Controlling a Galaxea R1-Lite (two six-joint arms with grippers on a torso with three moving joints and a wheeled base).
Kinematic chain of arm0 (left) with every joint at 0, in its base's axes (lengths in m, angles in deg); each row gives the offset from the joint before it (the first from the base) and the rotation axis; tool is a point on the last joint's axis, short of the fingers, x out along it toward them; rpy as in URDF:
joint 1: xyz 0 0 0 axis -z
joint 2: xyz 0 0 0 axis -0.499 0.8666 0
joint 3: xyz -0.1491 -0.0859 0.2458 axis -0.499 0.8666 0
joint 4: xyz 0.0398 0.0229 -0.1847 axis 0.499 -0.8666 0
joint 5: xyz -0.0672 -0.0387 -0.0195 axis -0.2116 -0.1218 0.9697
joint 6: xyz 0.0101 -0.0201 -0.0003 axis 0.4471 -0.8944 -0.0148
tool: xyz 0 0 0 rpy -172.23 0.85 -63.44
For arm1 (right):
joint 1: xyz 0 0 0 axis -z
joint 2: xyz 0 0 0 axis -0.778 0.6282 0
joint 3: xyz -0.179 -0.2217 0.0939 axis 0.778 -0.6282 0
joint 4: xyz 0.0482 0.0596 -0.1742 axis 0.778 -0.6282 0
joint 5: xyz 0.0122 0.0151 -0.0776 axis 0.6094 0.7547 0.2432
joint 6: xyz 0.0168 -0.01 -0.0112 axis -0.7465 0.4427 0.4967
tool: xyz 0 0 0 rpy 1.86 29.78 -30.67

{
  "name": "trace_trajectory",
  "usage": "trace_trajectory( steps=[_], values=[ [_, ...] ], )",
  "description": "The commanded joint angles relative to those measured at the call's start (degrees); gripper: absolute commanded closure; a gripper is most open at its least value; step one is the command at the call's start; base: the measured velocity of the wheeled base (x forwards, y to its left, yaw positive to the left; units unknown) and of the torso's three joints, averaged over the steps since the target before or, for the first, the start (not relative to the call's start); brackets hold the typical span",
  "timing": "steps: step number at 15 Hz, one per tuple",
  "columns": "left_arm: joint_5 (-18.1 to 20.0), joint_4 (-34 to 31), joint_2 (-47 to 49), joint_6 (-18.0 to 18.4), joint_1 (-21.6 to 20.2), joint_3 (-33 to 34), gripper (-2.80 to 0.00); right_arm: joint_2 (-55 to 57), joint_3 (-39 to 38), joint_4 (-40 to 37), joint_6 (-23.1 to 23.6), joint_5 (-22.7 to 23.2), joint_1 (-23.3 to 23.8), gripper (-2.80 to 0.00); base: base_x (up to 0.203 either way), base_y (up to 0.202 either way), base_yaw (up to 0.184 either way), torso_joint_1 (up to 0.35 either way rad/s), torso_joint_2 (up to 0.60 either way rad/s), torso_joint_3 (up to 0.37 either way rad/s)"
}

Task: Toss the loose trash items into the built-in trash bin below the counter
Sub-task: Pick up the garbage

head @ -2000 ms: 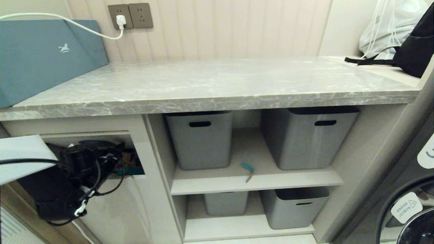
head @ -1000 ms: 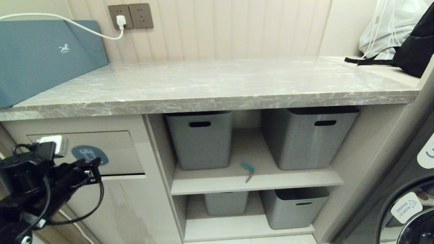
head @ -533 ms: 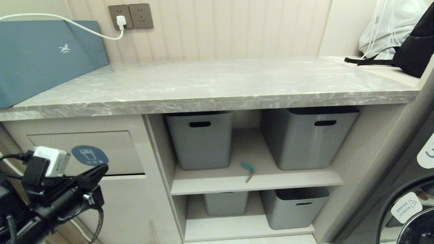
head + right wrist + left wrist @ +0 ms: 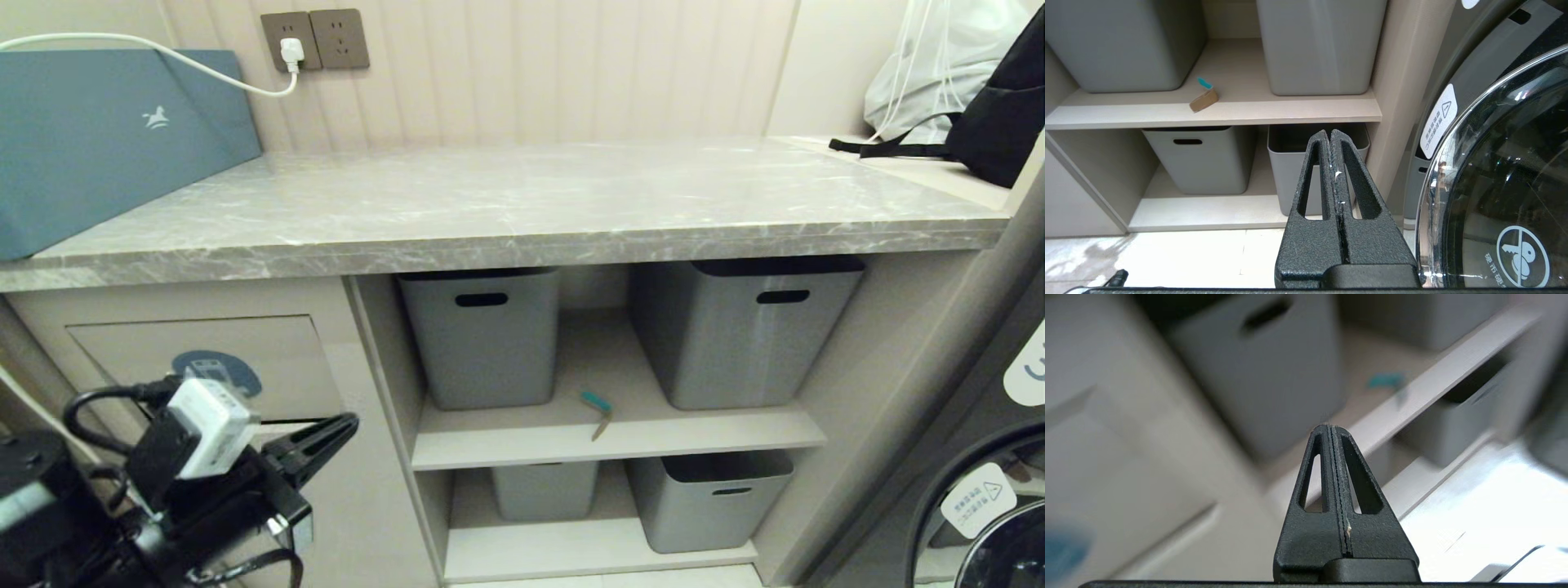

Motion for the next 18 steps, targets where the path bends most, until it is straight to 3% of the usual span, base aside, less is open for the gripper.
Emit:
trace_trajectory(
  steps=[1, 5, 9, 18],
  values=[
    [2.93, -0.45, 2.16, -0.04, 0.9, -4.41, 0.0, 0.0, 0.0, 0.0, 0.04, 0.01, 0.05, 0.0, 0.0, 0.0, 0.0, 0.0, 0.0, 0.0],
    [6.98, -2.1, 7.5, -0.4, 2.51, -8.47, 0.0, 0.0, 0.0, 0.0, 0.04, 0.01, 0.05, 0.0, 0.0, 0.0, 0.0, 0.0, 0.0, 0.0],
    [7.31, -2.12, 9.89, -2.48, 7.48, -9.68, 0.0, 0.0, 0.0, 0.0, 0.04, 0.01, -0.04, 0.0, 0.0, 0.0, 0.0, 0.0, 0.0, 0.0],
    [6.71, -4.53, 18.9, -2.41, 8.28, -16.14, 0.0, 0.0, 0.0, 0.0, 0.04, 0.01, 0.05, 0.0, 0.0, 0.0, 0.0, 0.0, 0.0, 0.0]
  ],
)
